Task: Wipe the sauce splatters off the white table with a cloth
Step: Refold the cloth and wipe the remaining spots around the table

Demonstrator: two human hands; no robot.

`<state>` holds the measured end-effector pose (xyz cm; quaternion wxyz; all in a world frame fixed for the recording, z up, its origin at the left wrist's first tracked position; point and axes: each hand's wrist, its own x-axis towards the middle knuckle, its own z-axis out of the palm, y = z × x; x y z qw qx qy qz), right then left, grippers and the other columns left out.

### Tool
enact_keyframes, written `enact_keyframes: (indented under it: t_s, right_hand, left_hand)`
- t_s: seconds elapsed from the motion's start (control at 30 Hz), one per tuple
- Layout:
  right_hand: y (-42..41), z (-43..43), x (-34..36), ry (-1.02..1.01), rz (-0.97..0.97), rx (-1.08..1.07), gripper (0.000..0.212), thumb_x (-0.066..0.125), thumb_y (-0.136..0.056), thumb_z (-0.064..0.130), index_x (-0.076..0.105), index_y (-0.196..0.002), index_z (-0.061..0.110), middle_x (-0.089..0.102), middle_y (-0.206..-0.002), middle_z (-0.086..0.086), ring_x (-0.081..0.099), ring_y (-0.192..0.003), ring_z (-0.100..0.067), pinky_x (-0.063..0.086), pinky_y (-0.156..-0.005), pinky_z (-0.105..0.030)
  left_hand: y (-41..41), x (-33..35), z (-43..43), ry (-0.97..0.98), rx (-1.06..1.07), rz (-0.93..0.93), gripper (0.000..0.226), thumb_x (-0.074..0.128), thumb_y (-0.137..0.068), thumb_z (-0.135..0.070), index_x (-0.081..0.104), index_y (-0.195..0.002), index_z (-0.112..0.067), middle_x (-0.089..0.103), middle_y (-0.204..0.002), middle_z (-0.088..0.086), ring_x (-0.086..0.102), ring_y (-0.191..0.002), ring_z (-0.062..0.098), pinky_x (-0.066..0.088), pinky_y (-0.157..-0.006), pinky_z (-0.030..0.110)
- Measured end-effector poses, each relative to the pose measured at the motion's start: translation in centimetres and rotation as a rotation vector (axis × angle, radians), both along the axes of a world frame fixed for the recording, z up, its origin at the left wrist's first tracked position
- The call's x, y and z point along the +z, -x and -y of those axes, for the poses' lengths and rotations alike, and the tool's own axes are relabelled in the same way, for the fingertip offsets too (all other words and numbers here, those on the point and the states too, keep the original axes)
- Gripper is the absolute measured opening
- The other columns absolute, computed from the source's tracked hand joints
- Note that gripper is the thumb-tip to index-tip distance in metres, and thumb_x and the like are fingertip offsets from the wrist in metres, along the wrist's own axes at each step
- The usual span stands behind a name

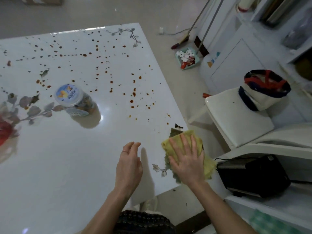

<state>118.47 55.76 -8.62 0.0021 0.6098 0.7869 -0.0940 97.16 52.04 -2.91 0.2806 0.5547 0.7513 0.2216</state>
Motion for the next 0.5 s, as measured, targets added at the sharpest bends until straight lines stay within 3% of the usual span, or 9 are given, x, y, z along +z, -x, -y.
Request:
enact_keyframes:
  t_s: [0.1,0.2,0.33,0.5]
  right_hand:
    - [0.4,-3.9,0.4,0.097,-0.001,-0.1,0.067,0.01,-0.092,0.069,-0.001,-0.155,0.049,0.005,-0.167,0.0,0.011,-0.149,-0.033,0.034,-0.108,-0.059]
    - [0.7,-3.2,0.5,0.068,0.031,-0.13,0.067,0.014,-0.095,0.067,0.007,-0.157,0.042,0.012,-0.166,-0.005,0.024,-0.145,-0.038,0.04,-0.101,-0.056]
    - [-0.7,1.3,0.3,0.061,0.025,-0.091,0.067,0.026,-0.096,0.062,0.017,-0.158,0.037,0.024,-0.163,-0.009,0.029,-0.144,-0.041,0.04,-0.099,-0.061]
    - [-1.9,-4.4,0.2,0.1,-0.103,0.044,0.065,0.025,-0.095,0.063,0.017,-0.156,0.041,0.018,-0.164,-0.006,0.036,-0.138,-0.04,0.046,-0.099,-0.058]
  left_hand:
    - [0.4,-0.1,-0.8,0.003,0.001,-0.002,0.054,0.045,-0.079,0.009,0.047,-0.13,-0.009,0.04,-0.138,0.011,0.046,-0.12,0.027,0.044,-0.097,0.036]
    - [0.2,-0.3,-1.0,0.008,-0.01,-0.017,0.054,0.045,-0.08,0.008,0.047,-0.13,-0.01,0.04,-0.138,0.011,0.045,-0.121,0.026,0.044,-0.095,0.035]
    - [-0.8,-0.5,-1.5,0.009,-0.002,-0.04,0.052,0.044,-0.08,0.008,0.048,-0.129,-0.009,0.041,-0.137,0.013,0.042,-0.123,0.027,0.044,-0.095,0.036]
    - [-2.1,-0.8,-2.9,0.001,0.096,-0.077,0.051,0.046,-0.08,0.009,0.049,-0.128,-0.007,0.041,-0.137,0.016,0.041,-0.125,0.03,0.044,-0.097,0.04]
